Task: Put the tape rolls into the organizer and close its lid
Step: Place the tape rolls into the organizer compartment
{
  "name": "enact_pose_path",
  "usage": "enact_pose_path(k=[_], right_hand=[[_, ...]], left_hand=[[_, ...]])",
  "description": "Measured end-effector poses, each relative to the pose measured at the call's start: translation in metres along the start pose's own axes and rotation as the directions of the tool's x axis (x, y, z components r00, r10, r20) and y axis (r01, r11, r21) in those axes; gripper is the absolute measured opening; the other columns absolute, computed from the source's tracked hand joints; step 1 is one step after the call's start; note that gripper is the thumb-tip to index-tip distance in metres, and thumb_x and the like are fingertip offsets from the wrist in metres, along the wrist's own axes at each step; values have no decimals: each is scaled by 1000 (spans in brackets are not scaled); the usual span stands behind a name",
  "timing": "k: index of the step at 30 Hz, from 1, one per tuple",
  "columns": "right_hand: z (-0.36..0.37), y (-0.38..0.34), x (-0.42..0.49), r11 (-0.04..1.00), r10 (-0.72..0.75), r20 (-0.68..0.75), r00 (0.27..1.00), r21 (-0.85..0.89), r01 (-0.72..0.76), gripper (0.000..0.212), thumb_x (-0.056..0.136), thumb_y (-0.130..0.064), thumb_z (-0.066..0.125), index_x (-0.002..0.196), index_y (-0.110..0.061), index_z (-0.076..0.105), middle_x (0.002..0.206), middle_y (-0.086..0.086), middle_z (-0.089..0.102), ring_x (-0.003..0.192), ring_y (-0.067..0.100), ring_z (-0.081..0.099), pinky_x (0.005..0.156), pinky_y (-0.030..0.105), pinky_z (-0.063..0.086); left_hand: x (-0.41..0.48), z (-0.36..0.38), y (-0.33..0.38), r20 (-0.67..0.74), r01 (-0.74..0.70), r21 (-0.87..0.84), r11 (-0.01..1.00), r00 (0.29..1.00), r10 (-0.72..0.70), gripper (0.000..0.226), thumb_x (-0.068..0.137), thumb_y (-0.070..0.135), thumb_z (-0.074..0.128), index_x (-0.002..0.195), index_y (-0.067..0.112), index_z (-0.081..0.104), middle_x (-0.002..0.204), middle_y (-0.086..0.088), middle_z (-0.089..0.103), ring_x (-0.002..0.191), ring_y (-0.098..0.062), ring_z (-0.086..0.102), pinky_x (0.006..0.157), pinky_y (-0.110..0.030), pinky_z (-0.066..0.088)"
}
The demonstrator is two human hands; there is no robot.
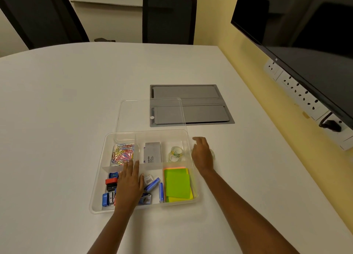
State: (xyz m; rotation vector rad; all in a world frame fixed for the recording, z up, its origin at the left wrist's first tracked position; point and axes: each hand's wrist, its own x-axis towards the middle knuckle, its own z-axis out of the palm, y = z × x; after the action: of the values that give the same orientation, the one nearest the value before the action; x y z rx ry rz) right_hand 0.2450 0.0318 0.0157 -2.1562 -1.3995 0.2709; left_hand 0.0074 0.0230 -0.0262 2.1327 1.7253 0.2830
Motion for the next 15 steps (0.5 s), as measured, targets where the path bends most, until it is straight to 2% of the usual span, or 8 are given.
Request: enact_pose_path(k=[3, 8, 10, 11, 13, 15], right_hand=[[-3, 24, -4, 982, 125, 135, 983, -158, -103, 40, 94, -4, 44, 133, -3, 40, 139, 16, 44, 127, 30, 44, 102, 40, 42], [-5, 53, -24, 939, 119, 207, 971, -340, -43, 40, 91, -10, 52, 130, -6, 42, 139, 10, 45, 128, 25, 42, 99, 40, 43], [-6, 53, -31, 930, 57, 138, 989, -369, -2, 35, 82, 0, 62, 116, -4, 56, 121, 14, 59, 110, 31, 55, 84, 41, 51], [-8, 52, -34, 921, 12, 98, 995, -389, 27, 33, 69, 5, 72, 100, -3, 64, 100, 15, 68, 91, 33, 63, 68, 40, 55], [-11, 51, -39, 861, -57, 50, 997, -502, 75, 41, 37, 7, 87, 70, -8, 68, 63, 7, 68, 54, 25, 64, 41, 31, 52], [-13, 51, -42, 842, -87, 43, 995, -531, 97, 46, 26, 3, 90, 63, -11, 69, 54, 3, 66, 46, 20, 62, 36, 28, 48]], left_hand=[[0, 0, 1, -3, 4, -22, 1000, 1000, -4, 54, 96, 28, 36, 143, 11, 17, 155, -12, 18, 145, -29, 11, 118, -42, 14], [0, 0, 0, 2, 3, -2, 1000, 1000, -3, 54, 97, 30, 34, 144, 12, 14, 156, -11, 15, 145, -28, 8, 119, -40, 12], [1, 0, 0, 1, 6, -2, 1000, 1000, -6, 54, 97, 29, 34, 144, 12, 15, 156, -11, 15, 145, -28, 9, 119, -40, 13], [1, 0, 0, -1, 5, -2, 1000, 1000, -5, 53, 97, 28, 34, 144, 12, 16, 156, -12, 16, 145, -28, 9, 118, -40, 14], [0, 0, 1, -4, 4, -5, 1000, 1000, -4, 53, 96, 28, 35, 144, 11, 17, 155, -12, 17, 145, -28, 11, 118, -41, 15], [0, 0, 1, -3, 3, -4, 1000, 1000, -3, 53, 96, 28, 35, 144, 11, 17, 155, -12, 18, 145, -29, 11, 118, -41, 15]])
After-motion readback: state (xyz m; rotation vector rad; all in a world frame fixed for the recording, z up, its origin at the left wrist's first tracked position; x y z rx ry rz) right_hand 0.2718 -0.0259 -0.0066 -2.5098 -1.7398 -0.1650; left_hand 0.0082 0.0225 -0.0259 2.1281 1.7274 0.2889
